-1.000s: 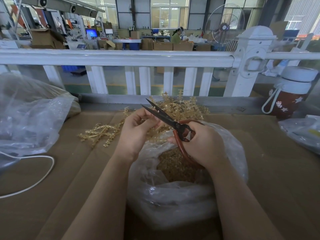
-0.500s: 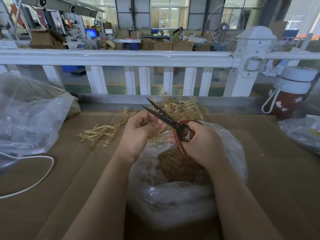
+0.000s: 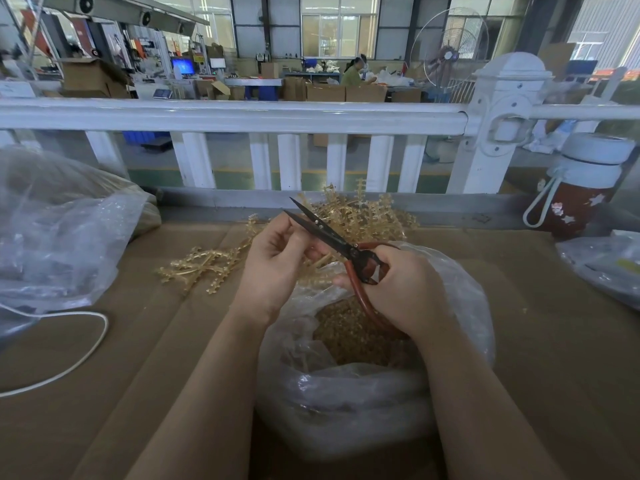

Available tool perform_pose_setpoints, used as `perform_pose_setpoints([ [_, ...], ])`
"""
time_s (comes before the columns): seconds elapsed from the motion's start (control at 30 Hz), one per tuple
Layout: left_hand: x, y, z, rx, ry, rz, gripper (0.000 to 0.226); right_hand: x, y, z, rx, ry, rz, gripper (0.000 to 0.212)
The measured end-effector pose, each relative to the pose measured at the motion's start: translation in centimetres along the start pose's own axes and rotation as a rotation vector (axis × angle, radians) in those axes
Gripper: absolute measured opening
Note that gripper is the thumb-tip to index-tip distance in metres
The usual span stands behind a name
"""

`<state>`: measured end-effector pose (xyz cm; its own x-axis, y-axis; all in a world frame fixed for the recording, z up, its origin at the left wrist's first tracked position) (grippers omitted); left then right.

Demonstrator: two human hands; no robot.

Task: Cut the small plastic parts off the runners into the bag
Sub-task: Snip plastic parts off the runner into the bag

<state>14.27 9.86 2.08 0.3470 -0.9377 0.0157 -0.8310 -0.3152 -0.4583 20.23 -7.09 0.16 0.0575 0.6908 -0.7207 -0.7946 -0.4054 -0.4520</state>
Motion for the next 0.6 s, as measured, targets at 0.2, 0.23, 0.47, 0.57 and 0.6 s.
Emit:
perform_pose_setpoints([
  [0.2, 0.33, 0.01, -0.29, 0.025, -0.025, 0.002, 0.021, 0.09, -0.06, -0.11, 0.0, 0.003, -0.007, 0.048],
  [0.23, 0.4, 0.04, -0.33, 0.028, -0.028, 0.007, 0.021, 0.14, -0.08, -0.14, 0.001, 0.002, -0.005, 0.046],
  [0.47, 0.88, 0.16, -0.51, 0.025, -0.03, 0.034, 0.025, 0.26, -0.11, -0.23, 0.005, -0.033, 0.007, 0.041],
  [0.57, 0.81, 0.18, -0.5, 0.021, -0.03, 0.028, 0.027, 0.3, -0.08, -0.32, 0.01, -0.065, 0.007, 0.042],
  [0.6, 0.81, 0.17, -0.51, 0.022, -0.03, 0.029, 0.027, 0.35, -0.08, -0.36, 0.013, -0.074, 0.01, 0.043],
])
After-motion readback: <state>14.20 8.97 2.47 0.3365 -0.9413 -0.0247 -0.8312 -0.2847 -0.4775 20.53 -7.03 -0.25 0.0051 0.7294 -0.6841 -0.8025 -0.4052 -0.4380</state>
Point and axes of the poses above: each hand's wrist, its own y-axis away from the middle knuckle, its own x-axis out of the palm, z = x × y, the point moved 9 cm from there along -y, towards the middle knuckle, and after that the axes turned 2 degrees about z, right-handed, at the moved point
